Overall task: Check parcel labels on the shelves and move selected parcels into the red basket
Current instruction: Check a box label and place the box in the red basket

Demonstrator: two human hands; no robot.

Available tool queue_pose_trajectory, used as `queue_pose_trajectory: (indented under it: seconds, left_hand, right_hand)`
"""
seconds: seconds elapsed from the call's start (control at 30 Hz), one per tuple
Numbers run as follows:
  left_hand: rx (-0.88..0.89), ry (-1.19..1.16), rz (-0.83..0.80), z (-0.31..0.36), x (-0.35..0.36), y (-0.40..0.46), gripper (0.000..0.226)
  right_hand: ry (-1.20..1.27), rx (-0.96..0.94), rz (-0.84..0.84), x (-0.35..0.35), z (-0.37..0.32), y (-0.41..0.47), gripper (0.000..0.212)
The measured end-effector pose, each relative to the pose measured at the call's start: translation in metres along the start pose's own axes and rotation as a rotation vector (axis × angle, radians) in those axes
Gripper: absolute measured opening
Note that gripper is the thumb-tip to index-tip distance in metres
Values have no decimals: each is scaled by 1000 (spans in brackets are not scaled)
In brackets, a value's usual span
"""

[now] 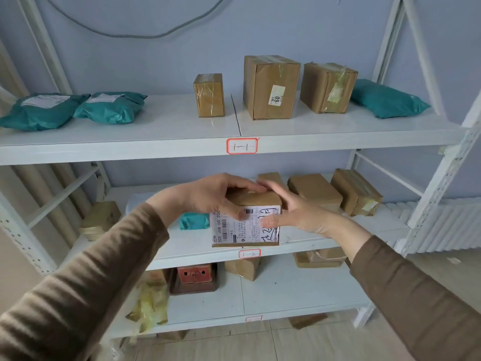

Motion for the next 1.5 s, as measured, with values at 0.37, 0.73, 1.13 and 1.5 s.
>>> queue_pose_trajectory:
  seconds: [0.37,0.73,1.13,1.5]
  left_hand:
    - [118,-801,562,-2,71,54,97]
    - [118,-922,152,29,172,160,57]
    - [127,-934,-136,61,245,280,61]
    - [88,-978,-280,139,378,394,56]
  right_hand:
    - [862,-125,645,-13,83,-57,74]
    - [922,-46,941,-36,149,-142,73]
    - [757,-36,1240,-86,198,-230,58]
    - [783,57,1413,-138,276,-375,47]
Point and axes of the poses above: each hand's wrist, its own y-axis towards the middle knuckle, its own x-axis out of the palm, z = x × y, the point moved 6 cm from there along y, towards the middle knuckle, and after that the axes turned 9 degrees about -z, right-handed, at the moved point
